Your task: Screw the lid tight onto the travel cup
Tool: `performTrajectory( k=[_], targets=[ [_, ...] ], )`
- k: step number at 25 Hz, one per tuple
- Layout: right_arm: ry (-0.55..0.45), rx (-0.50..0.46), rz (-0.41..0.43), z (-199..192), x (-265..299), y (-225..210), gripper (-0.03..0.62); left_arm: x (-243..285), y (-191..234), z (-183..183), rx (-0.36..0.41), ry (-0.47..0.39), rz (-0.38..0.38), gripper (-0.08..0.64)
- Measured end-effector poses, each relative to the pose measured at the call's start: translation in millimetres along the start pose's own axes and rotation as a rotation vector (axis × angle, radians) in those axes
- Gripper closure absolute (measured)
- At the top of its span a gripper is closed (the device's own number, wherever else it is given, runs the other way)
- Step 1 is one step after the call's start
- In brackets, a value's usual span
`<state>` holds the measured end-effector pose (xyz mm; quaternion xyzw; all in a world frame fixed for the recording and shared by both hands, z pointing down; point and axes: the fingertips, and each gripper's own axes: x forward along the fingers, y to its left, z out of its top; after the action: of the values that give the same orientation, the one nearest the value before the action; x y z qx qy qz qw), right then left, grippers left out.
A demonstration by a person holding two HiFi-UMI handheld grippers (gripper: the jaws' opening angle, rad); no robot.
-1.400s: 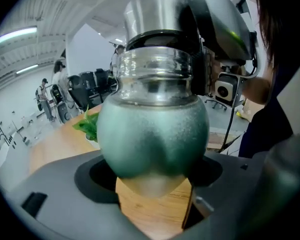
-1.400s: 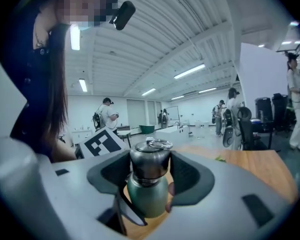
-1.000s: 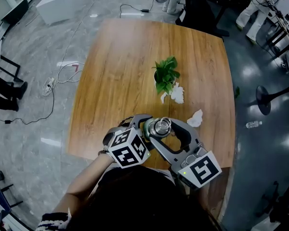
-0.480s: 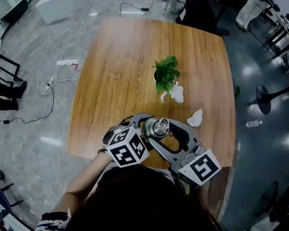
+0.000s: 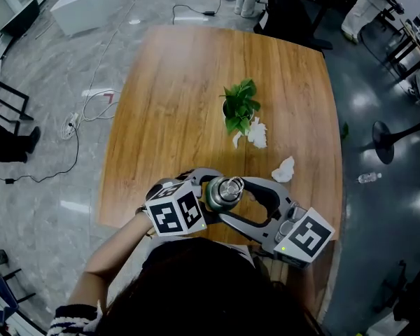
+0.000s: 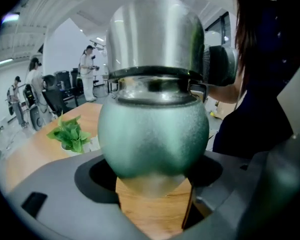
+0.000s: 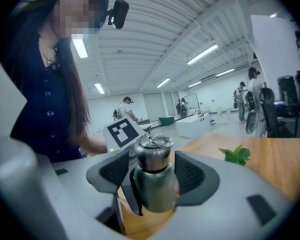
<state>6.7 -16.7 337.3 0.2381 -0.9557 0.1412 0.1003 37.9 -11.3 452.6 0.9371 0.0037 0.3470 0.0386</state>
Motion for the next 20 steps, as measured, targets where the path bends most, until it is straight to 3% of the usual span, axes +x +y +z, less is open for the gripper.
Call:
performTrajectory(
  k=[2, 5, 10, 14, 16, 20],
  targets=[
    [-0.016, 0.004, 0.025, 3, -1, 2, 0.322, -1, -8, 2, 0.028, 0.002, -0.047, 0.172],
    [-0.053, -0.018, 0.013, 8, -2, 1, 0.325, 1, -9, 4, 0.027, 0.016, -0.037, 0.172],
    [-0.076, -0.069, -0.135, 13, 0, -8, 0.348, 0, 11, 6, -0.056, 0.040, 0.109, 0.172],
    [-0.072, -0.070, -0.244, 12, 0, -15, 0.348, -1, 25, 2, -0.079, 0.086, 0.210, 0.172],
    [-0.071, -0.034, -0.201, 11, 0, -10, 0.347, 0, 20, 3, -0.051, 0.077, 0.175, 0.172],
    [-0.025, -0.014, -0.001, 11, -5, 12, 0.325, -1, -5, 8, 0.053, 0.022, -0.021, 0.172]
  ],
)
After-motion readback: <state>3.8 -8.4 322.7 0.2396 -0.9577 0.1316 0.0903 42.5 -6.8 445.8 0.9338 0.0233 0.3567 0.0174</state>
